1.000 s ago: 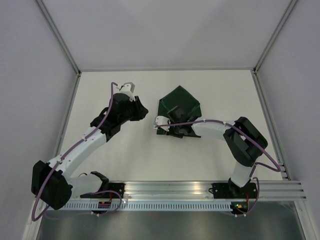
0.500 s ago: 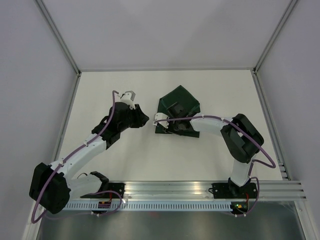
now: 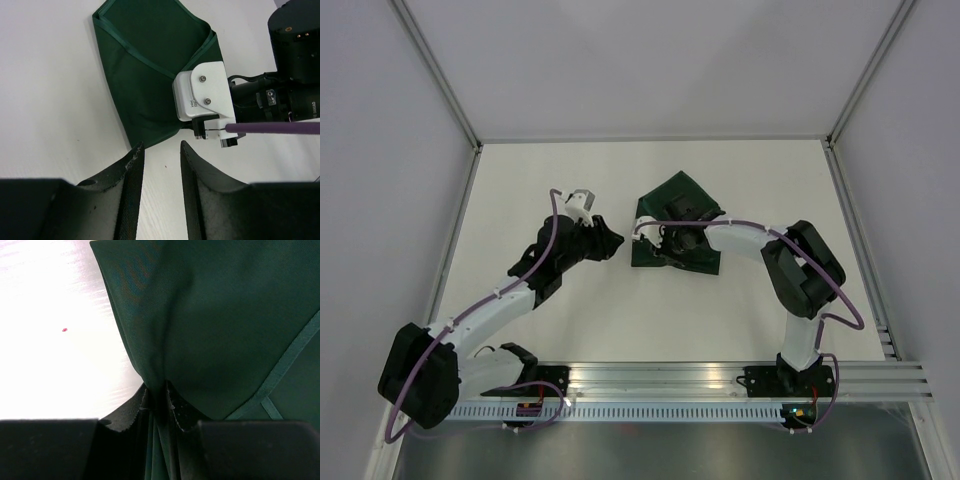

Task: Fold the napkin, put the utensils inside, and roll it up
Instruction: Roll the napkin with the utensil

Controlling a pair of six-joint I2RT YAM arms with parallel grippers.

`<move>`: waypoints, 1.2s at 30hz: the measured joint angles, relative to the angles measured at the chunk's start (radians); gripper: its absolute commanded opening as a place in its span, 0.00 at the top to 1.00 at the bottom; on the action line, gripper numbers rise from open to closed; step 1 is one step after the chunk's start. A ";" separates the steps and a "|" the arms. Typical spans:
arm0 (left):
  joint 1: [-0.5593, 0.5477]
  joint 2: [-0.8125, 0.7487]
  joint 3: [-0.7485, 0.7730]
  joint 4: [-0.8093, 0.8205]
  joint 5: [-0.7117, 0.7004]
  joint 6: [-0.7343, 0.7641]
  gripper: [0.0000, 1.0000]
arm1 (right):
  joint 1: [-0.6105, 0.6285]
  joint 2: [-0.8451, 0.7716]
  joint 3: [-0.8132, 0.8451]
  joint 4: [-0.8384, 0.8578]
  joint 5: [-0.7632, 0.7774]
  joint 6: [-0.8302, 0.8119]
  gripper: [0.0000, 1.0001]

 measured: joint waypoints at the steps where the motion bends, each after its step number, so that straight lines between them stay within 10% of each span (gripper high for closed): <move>1: -0.002 0.000 -0.010 0.020 0.000 0.008 0.59 | -0.005 0.003 0.005 -0.007 -0.011 0.000 0.78; 17: -0.118 -0.035 -0.111 0.171 -0.107 0.176 0.59 | -0.075 0.060 0.089 -0.134 -0.176 0.000 0.83; 24: -0.217 0.002 -0.111 0.182 -0.253 0.280 0.76 | -0.101 0.094 0.135 -0.194 -0.237 -0.002 0.84; 36: -0.281 0.063 -0.206 0.417 -0.187 0.550 0.58 | -0.117 0.125 0.170 -0.262 -0.296 -0.002 0.87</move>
